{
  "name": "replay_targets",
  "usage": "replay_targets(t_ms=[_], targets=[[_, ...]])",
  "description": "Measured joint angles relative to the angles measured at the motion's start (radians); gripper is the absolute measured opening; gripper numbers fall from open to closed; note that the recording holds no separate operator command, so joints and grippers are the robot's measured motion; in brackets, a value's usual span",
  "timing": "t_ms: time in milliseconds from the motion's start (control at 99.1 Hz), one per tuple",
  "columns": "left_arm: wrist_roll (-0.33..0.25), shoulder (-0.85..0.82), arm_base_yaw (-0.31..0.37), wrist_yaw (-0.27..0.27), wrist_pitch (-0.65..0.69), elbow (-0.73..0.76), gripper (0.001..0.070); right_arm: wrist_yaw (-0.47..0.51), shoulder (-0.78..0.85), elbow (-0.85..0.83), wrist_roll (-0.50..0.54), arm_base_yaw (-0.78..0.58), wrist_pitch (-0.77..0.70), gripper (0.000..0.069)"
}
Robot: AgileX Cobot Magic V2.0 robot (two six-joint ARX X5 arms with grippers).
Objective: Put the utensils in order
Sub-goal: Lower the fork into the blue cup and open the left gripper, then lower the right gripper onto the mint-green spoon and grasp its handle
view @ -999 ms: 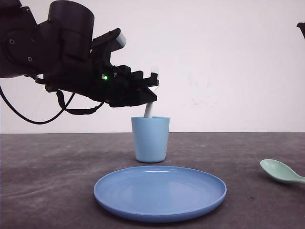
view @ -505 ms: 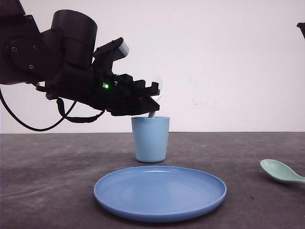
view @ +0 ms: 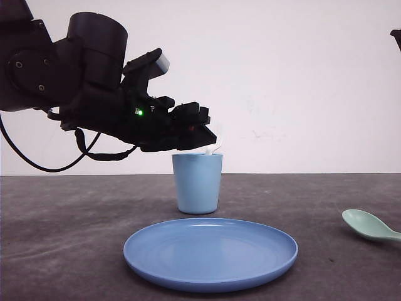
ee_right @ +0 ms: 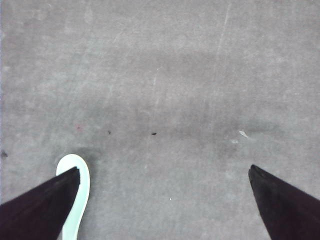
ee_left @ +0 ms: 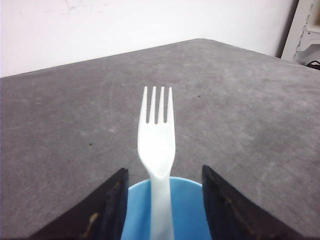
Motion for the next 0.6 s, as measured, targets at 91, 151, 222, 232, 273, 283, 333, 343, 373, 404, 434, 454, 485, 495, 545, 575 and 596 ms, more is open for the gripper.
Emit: replay_targets(t_ms=[91, 151, 222, 232, 273, 283, 333, 343, 373, 404, 434, 454, 485, 495, 545, 575, 596], targets=[[-0.006, -0.039, 0.000, 0.000, -0.023, 0.000, 0.0276, -0.002, 0.000, 0.000, 0.000, 0.000, 0.000, 0.0680], [-0.016, -0.088, 0.000, 0.000, -0.044, 0.000, 0.0276, -0.005, 0.000, 0.000, 0.000, 0.000, 0.000, 0.0680], [-0.032, -0.162, 0.000, 0.000, -0.081, 0.000, 0.0276, -0.011, 0.000, 0.000, 0.000, 0.000, 0.000, 0.0680], [-0.033, -0.172, 0.000, 0.000, -0.087, 0.000, 0.0276, -0.013, 0.000, 0.000, 0.000, 0.000, 0.000, 0.0680], [-0.038, -0.217, 0.000, 0.000, -0.119, 0.000, 0.0276, -0.025, 0.000, 0.000, 0.000, 0.000, -0.001, 0.0680], [-0.039, -0.229, 0.000, 0.000, -0.129, 0.000, 0.0276, -0.029, 0.000, 0.000, 0.000, 0.000, -0.001, 0.0680], [-0.044, -0.287, 0.001, 0.000, -0.188, 0.000, 0.0276, -0.051, 0.000, 0.000, 0.000, 0.000, -0.003, 0.0680], [-0.045, -0.299, 0.001, 0.000, -0.201, 0.000, 0.0276, -0.056, 0.000, 0.000, 0.000, 0.000, -0.004, 0.0680], [-0.048, -0.335, 0.003, 0.000, -0.244, 0.000, 0.0276, -0.071, 0.000, 0.000, 0.000, 0.000, -0.008, 0.0680], [-0.048, -0.373, 0.005, 0.000, -0.288, 0.000, 0.0276, -0.086, 0.000, 0.000, 0.000, 0.000, -0.014, 0.0680], [-0.048, -0.412, 0.010, 0.000, -0.335, 0.000, 0.0276, -0.098, 0.000, 0.000, 0.000, 0.003, -0.017, 0.0680], [-0.049, -0.438, 0.013, -0.001, -0.364, 0.000, 0.0276, -0.106, 0.000, 0.000, 0.000, 0.005, -0.018, 0.0680], [-0.050, -0.478, 0.020, -0.001, -0.411, 0.000, 0.0276, -0.114, 0.000, 0.000, 0.001, 0.009, -0.020, 0.0680], [-0.050, -0.492, 0.023, -0.002, -0.426, 0.000, 0.0276, -0.117, 0.000, 0.000, 0.001, 0.011, -0.021, 0.0680], [-0.051, -0.570, 0.040, -0.003, -0.509, 0.000, 0.0276, -0.132, 0.000, 0.000, 0.001, 0.026, -0.027, 0.0680], [-0.051, -0.611, 0.053, -0.006, -0.554, 0.000, 0.0276, -0.136, 0.000, 0.000, 0.002, 0.036, -0.030, 0.0680], [-0.051, -0.639, 0.061, -0.011, -0.585, 0.000, 0.0276, -0.137, 0.000, 0.000, 0.004, 0.043, -0.033, 0.0680]])
